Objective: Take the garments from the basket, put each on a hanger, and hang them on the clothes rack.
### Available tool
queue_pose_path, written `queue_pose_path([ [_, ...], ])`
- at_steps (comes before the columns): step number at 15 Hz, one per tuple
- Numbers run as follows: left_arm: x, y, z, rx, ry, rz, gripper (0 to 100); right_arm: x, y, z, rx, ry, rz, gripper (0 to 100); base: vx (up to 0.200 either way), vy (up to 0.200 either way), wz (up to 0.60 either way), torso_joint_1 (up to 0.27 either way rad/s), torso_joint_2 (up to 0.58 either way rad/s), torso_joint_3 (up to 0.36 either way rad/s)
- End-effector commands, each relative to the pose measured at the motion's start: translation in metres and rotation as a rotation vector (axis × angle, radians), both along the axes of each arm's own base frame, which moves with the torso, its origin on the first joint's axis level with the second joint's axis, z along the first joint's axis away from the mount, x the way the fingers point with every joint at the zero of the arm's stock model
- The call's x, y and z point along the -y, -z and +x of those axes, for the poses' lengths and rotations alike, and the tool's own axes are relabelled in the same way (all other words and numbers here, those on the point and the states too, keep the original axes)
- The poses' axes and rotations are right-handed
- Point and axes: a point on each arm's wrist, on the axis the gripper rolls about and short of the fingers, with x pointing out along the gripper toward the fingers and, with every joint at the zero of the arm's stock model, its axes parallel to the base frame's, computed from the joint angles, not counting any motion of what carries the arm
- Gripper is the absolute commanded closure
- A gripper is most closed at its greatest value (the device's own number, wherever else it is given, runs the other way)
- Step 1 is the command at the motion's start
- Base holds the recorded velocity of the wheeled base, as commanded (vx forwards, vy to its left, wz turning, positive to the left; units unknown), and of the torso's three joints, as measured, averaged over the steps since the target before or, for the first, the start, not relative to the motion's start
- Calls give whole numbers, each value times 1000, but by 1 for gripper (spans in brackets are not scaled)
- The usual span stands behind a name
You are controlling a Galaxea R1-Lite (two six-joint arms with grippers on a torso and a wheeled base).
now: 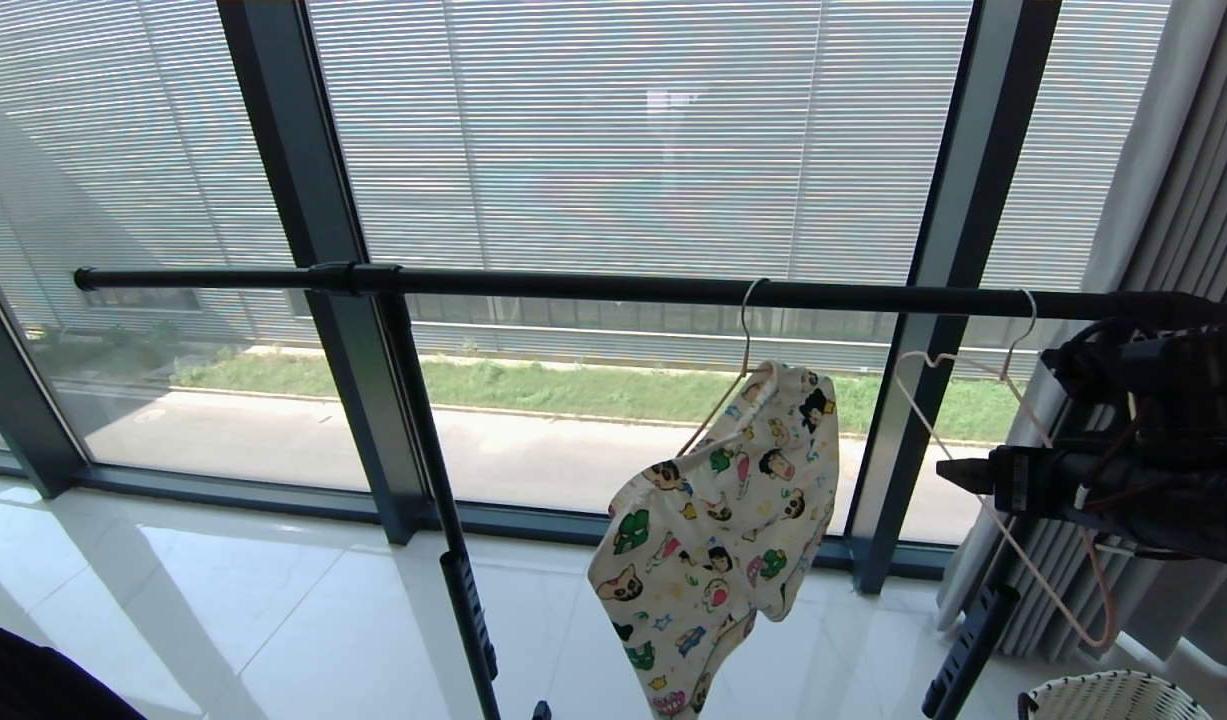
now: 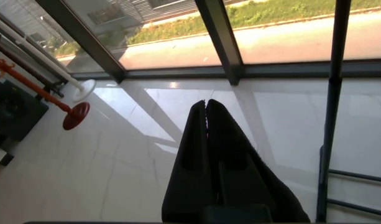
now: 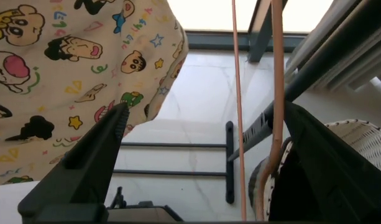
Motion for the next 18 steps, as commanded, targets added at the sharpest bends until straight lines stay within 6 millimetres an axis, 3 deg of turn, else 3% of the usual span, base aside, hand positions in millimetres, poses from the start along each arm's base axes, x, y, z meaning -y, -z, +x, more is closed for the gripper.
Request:
queue_pose_path([
  [1,0,0,0,-1,0,0,100,2,13,10,-43,-1,-3,0,0,0,0,0,0,0],
  [2,0,0,1,-3,0,1,100,3,13,12,-46,-7,1,100,0,0,0,0,0,0],
  [12,1,2,3,-17,1,2,100,6,12,11,-44,-15,4,100,0,0,0,0,0,0],
  [16,1,1,3,-15,1,1,100,7,-1,5,61,-12,29,100,0,0,0,0,0,0],
  [18,1,1,2,-11,1,0,100,9,2,0,94,-10,32,100,0,0,0,0,0,0],
])
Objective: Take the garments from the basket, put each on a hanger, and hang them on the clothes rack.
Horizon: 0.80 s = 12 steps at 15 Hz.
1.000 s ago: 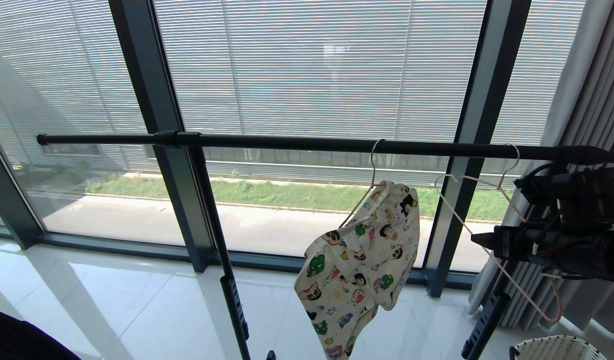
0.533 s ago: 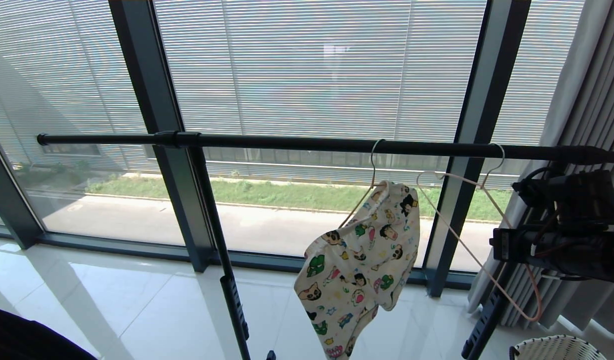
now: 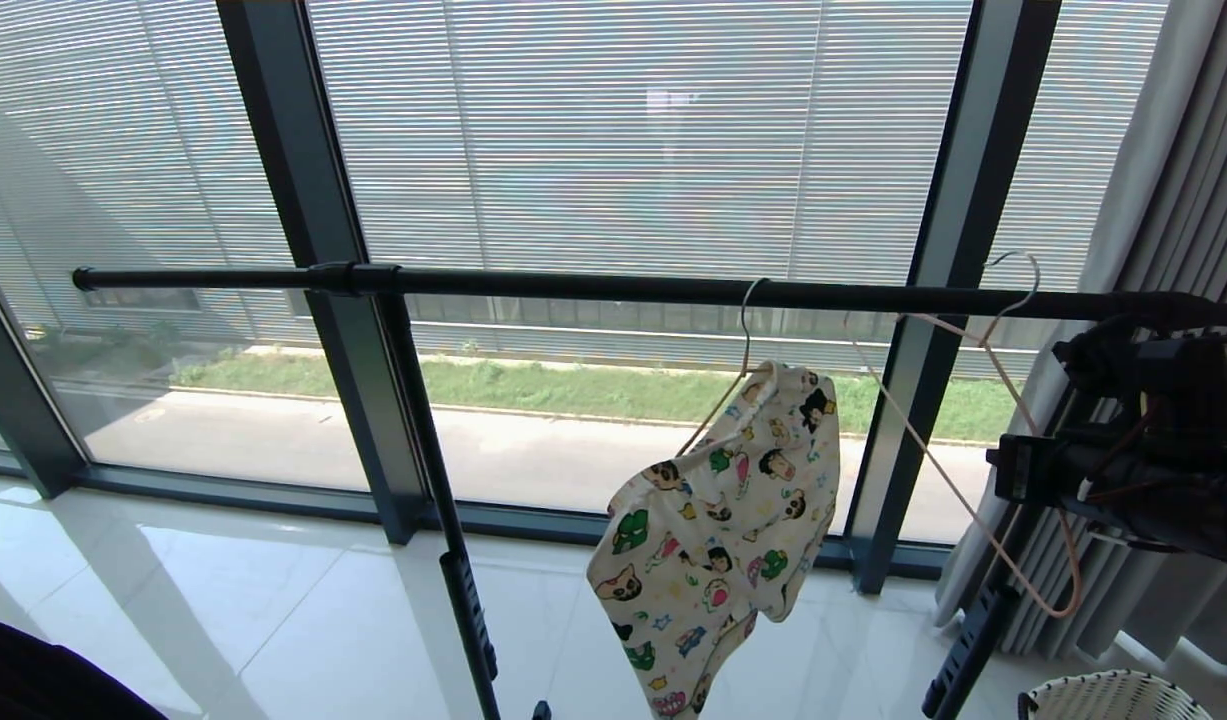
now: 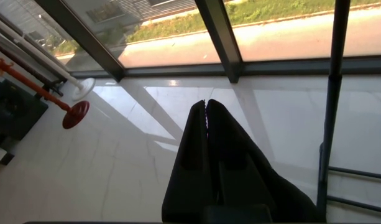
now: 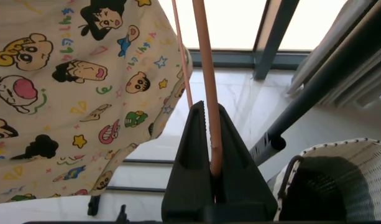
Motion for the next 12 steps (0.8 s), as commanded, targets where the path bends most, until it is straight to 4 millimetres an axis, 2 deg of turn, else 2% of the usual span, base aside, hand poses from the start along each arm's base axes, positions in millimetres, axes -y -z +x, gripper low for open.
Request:
queue_pose_path([
  [1,0,-1,0,4,0,0,100,4,2,-12,16,0,-1,100,0,0,0,0,0,0],
  [7,0,-4,2,39,1,-8,100,15,3,-52,90,-34,-41,100,0,0,0,0,0,0],
  [12,0,-4,0,48,1,-10,100,26,9,-92,120,-76,-107,100,-200,0,0,1,2,2],
])
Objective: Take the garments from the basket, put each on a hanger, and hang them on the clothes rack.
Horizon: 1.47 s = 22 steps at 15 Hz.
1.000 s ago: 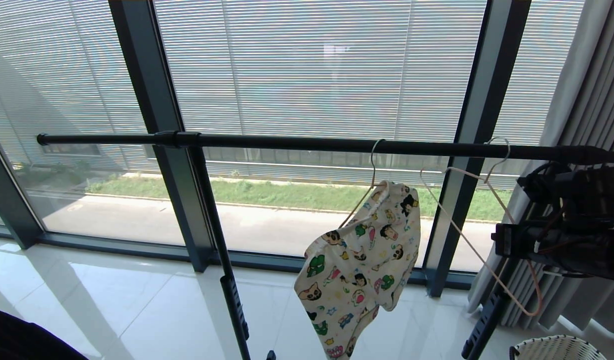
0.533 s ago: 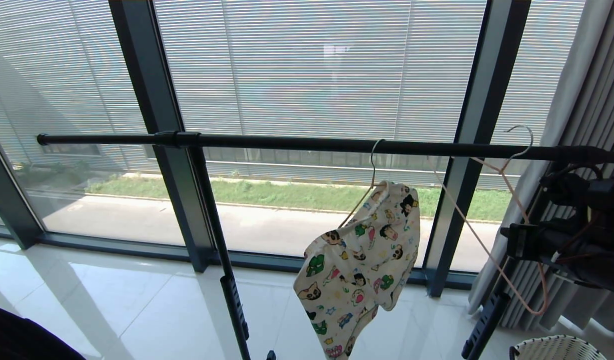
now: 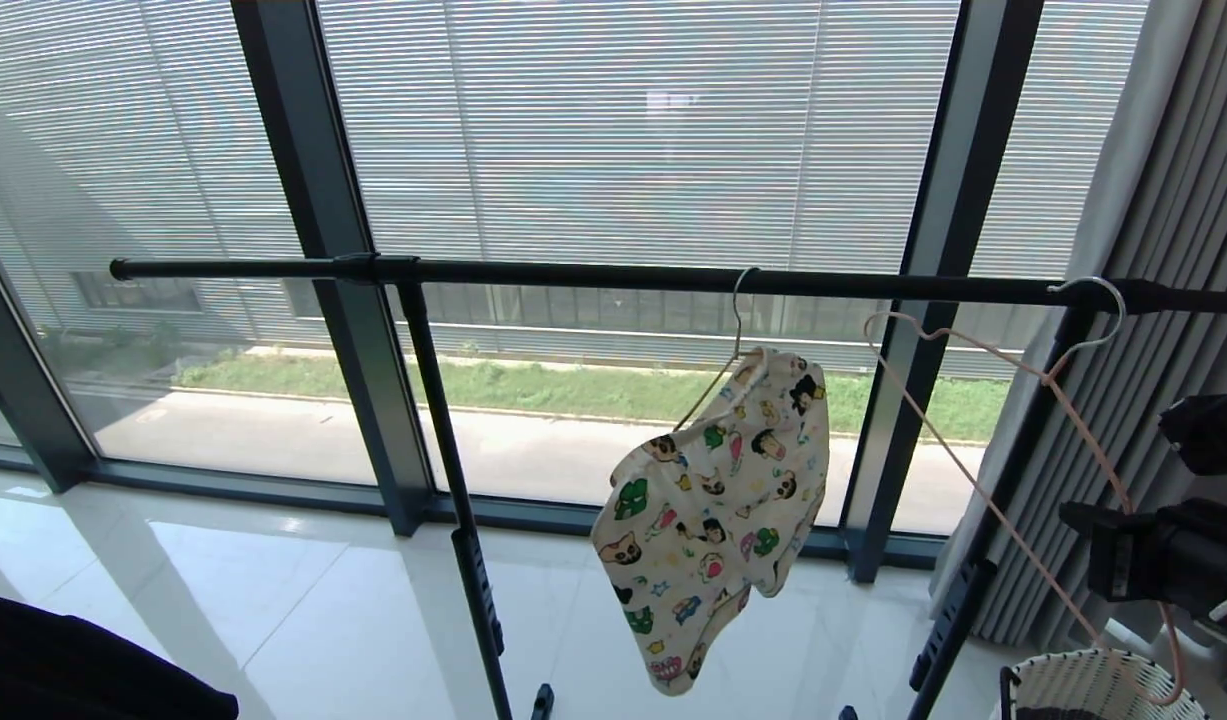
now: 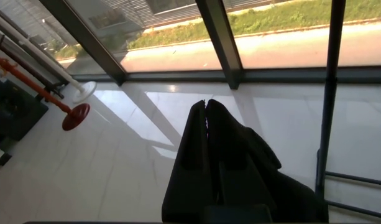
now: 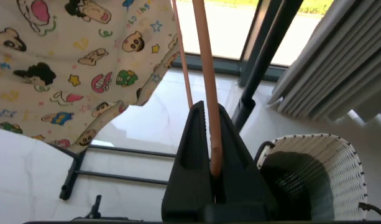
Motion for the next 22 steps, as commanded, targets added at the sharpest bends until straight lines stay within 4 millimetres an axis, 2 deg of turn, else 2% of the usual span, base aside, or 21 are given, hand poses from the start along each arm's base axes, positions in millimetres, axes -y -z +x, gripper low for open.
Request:
queue_pose_path([
  [1,0,0,0,1,0,0,100,7,1,-24,34,-23,-29,100,-200,0,0,-7,-2,7],
  [6,0,0,0,-1,1,2,100,13,5,-55,-7,-123,-43,100,-200,0,0,-1,0,1],
  [12,0,0,-2,-2,8,26,100,13,3,-79,-37,-292,9,100,-200,0,0,1,2,6],
  [14,1,0,-2,-4,34,26,100,6,-2,-83,-19,-401,27,100,-200,0,0,0,2,0],
  [16,4,2,-2,-6,130,21,100,-5,-7,-88,-48,-532,26,100,0,0,0,0,0,0],
  [18,9,2,-2,-11,239,15,100,-18,-4,-88,-95,-639,14,100,0,0,0,0,0,0],
  [20,15,-3,9,-30,248,-9,100,-30,0,-89,-136,-740,4,100,0,0,0,0,0,0],
  [22,25,-16,31,-42,220,-95,100,-41,3,-91,-165,-829,-5,100,0,0,0,0,0,0],
])
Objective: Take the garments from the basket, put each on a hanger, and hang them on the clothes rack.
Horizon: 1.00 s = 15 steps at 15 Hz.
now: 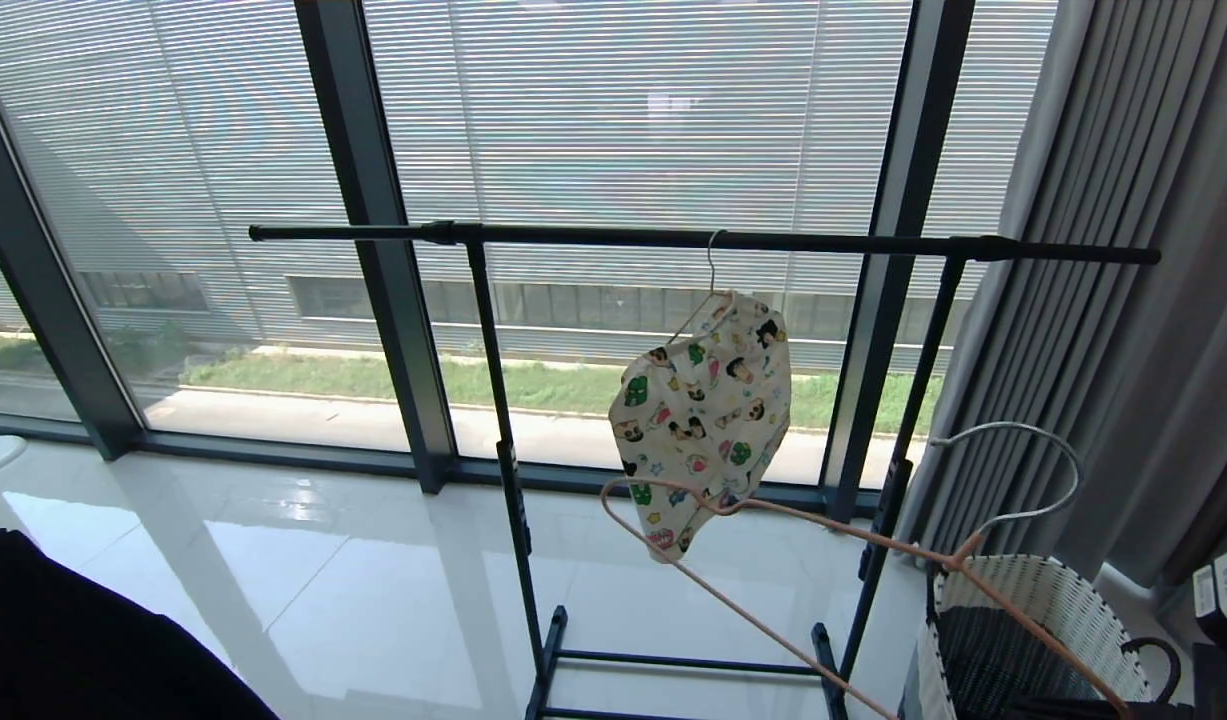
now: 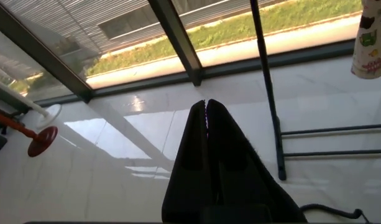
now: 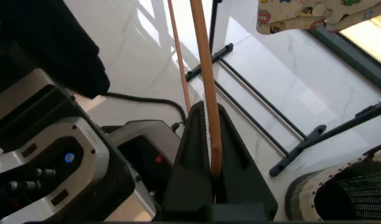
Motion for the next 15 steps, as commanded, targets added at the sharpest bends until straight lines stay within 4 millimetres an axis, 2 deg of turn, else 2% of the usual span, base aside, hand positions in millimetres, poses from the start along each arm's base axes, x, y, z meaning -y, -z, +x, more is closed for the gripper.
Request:
queue_pose_path([
  [1,18,-16,38,-55,-36,-94,100,-16,5,3,-28,-80,-23,100,0,0,0,0,0,0],
  [2,24,-20,50,-66,-55,-133,100,-20,5,5,-23,-89,-18,100,0,0,0,0,0,0],
  [5,62,-27,122,-84,-214,-248,100,-32,2,12,-9,-132,16,100,0,0,0,0,0,0],
  [7,88,-25,149,-92,-224,-302,100,-42,-1,16,-18,-164,15,100,0,0,0,0,0,0],
  [9,107,-15,165,-120,-219,-301,100,-53,-5,23,-14,-177,21,100,0,0,0,0,0,0],
  [12,123,-16,181,-101,-236,-373,100,-69,-7,34,2,-180,57,100,0,0,0,0,0,0],
  [15,127,-18,185,-92,-237,-386,100,-77,-8,36,-30,-173,97,100,0,0,0,0,0,0],
])
